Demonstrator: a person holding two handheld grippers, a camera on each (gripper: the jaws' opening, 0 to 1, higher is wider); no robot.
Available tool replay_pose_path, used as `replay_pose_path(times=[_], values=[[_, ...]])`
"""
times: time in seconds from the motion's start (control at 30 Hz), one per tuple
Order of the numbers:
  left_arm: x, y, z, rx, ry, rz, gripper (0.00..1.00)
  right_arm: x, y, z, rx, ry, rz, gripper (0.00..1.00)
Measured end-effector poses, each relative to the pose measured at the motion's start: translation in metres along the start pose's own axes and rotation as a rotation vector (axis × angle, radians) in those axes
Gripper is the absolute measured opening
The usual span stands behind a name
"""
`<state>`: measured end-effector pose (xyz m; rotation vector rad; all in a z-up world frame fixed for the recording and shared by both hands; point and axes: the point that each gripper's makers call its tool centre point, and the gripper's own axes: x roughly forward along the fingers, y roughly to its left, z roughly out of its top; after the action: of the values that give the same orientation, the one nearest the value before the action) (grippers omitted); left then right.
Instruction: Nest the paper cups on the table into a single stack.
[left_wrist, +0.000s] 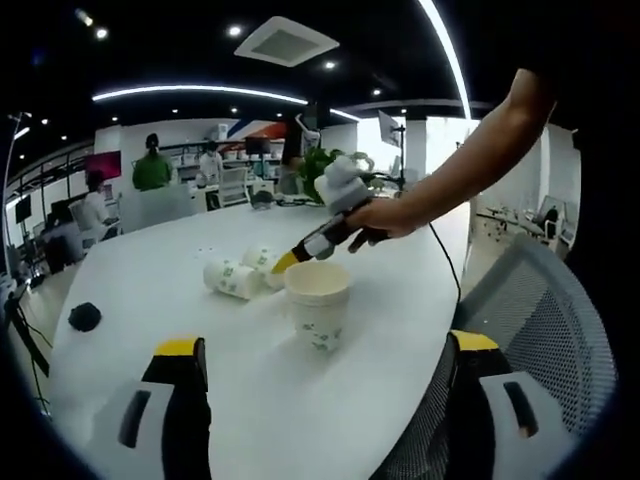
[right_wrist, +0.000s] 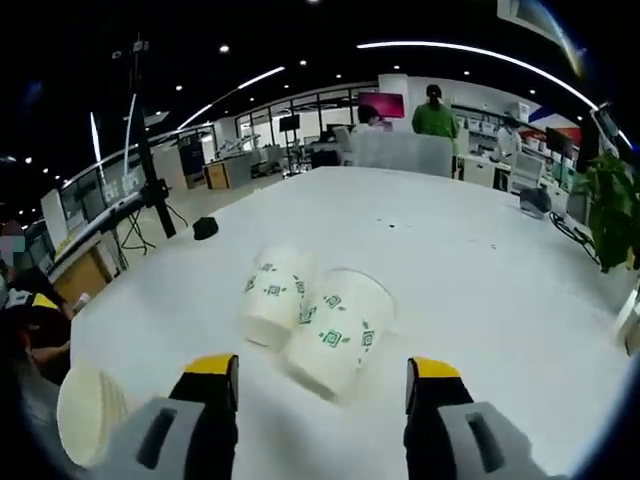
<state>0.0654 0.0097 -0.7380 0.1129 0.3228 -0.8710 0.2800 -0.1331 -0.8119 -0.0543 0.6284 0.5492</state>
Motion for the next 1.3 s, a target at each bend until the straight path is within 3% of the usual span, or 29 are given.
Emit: replay_pose_path(times=[0.27, 0.77, 1.3], values=[[-0.001, 0.005, -0.005, -0.016, 0.019, 0.013, 0.97, 0.011, -0.005, -0.003, 0.027, 0.041, -0.012, 0.63], [-0.001, 0.008, -0.009, -0.025, 0.027, 0.019, 0.95, 0.025, 0.004, -0.005, 0.058, 0.076, 0.000, 0.59], [0.001, 0.007, -0.015, 0.002, 0.050, 0.011, 0.94, 0.022, -0.007, -0.016, 0.044, 0.132, -0.021, 0.41]])
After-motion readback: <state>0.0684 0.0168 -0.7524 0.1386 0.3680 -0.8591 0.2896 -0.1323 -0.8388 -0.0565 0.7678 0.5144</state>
